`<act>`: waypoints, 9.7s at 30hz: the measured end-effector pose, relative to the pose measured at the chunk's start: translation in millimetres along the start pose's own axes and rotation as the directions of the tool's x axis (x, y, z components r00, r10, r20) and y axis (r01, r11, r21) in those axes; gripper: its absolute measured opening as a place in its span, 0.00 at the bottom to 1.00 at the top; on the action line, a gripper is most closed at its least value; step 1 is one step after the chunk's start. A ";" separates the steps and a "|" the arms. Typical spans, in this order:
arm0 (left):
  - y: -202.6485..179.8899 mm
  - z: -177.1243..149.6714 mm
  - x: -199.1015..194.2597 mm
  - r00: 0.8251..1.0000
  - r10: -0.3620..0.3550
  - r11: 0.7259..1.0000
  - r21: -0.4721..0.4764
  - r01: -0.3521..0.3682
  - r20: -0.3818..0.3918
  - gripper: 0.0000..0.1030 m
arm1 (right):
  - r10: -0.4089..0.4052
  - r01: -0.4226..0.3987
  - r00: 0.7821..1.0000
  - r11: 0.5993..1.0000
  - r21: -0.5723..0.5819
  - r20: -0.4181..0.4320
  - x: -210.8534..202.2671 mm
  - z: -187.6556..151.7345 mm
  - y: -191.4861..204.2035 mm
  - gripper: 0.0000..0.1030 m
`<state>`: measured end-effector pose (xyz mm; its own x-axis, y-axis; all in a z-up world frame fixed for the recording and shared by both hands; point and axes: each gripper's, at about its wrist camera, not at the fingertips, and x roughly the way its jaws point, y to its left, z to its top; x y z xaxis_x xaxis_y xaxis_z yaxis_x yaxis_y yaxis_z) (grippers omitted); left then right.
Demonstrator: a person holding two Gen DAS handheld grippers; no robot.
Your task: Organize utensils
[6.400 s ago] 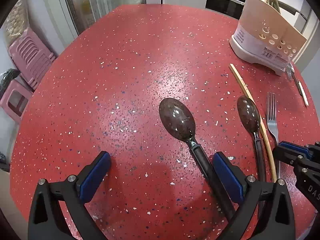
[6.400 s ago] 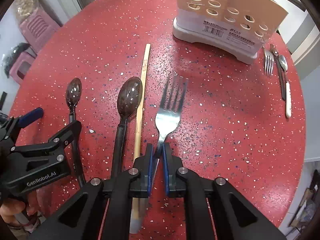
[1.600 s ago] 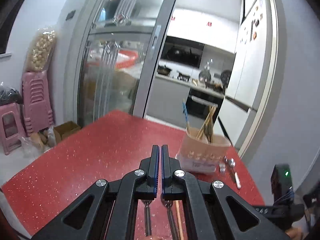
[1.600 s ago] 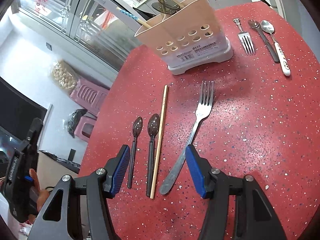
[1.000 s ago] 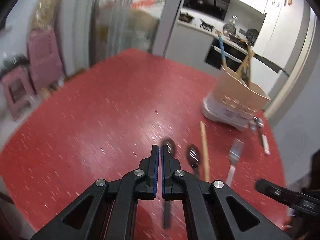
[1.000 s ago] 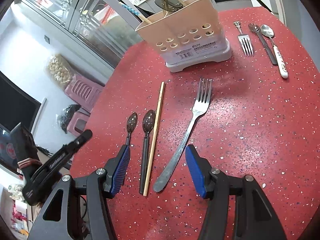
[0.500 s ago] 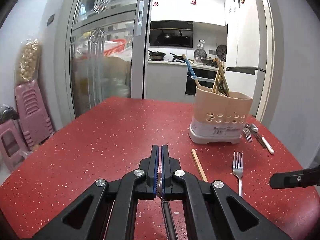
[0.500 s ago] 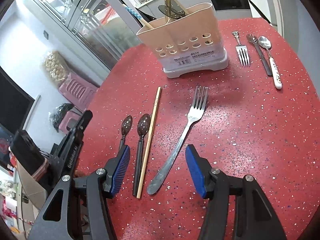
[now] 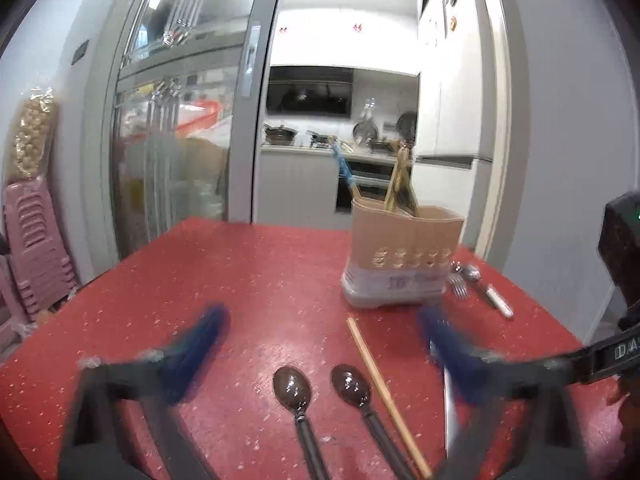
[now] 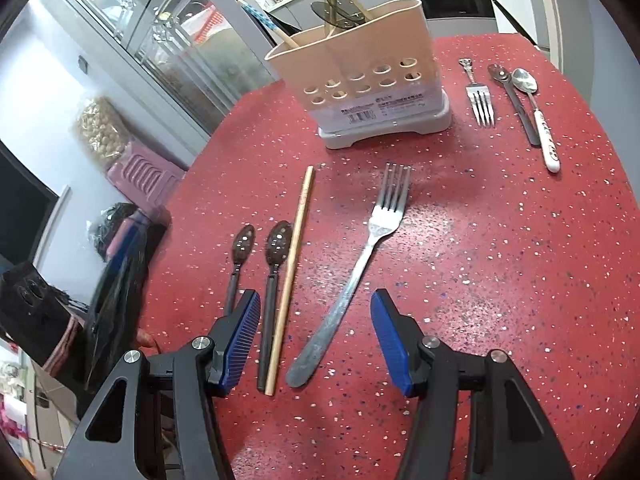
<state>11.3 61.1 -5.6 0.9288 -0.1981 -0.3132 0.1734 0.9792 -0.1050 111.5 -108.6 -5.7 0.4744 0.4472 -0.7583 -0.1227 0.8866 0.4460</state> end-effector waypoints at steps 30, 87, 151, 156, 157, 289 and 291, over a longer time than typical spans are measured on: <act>48.2 -47.8 166.9 0.757 0.125 0.955 -0.130 -0.268 -0.641 1.00 | -0.189 0.204 0.966 0.976 0.073 -0.178 38.6 38.3 -10.5 0.60; -85.8 -6.5 222.6 0.718 -0.038 0.992 0.058 0.108 -0.695 0.30 | -0.065 0.064 0.998 0.996 -0.063 -0.021 -21.9 28.9 -46.0 0.06; -50.9 176.2 275.9 0.999 0.007 0.993 -0.121 -0.003 0.032 0.30 | -0.072 0.134 0.957 0.969 -0.209 0.281 -48.6 213.1 -8.7 0.02; -53.0 161.9 276.0 0.999 0.029 0.995 -0.093 -0.030 -0.014 0.30 | -0.070 0.125 0.970 0.965 -0.230 0.233 -30.6 213.6 -4.5 0.02; -53.0 161.2 275.1 0.999 0.035 0.996 -0.087 -0.037 -0.017 0.30 | -0.071 0.124 0.971 0.965 -0.232 0.227 -28.0 214.4 -4.7 0.02; 13.0 -38.9 155.9 0.610 0.143 0.986 0.060 -0.154 -0.779 0.92 | -0.222 0.150 0.940 0.951 -0.271 -0.258 51.5 -11.5 48.1 0.12; 8.7 -37.7 158.9 0.599 0.153 0.985 0.075 -0.153 -0.786 0.89 | -0.203 0.137 0.949 0.954 -0.266 -0.241 38.7 -10.2 42.4 0.12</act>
<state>148.0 36.5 -91.8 0.3260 -0.0029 -0.9454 0.0535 0.9985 0.0154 115.8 -52.5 -21.0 0.2649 0.2726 -0.9250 -0.2845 0.9386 0.1951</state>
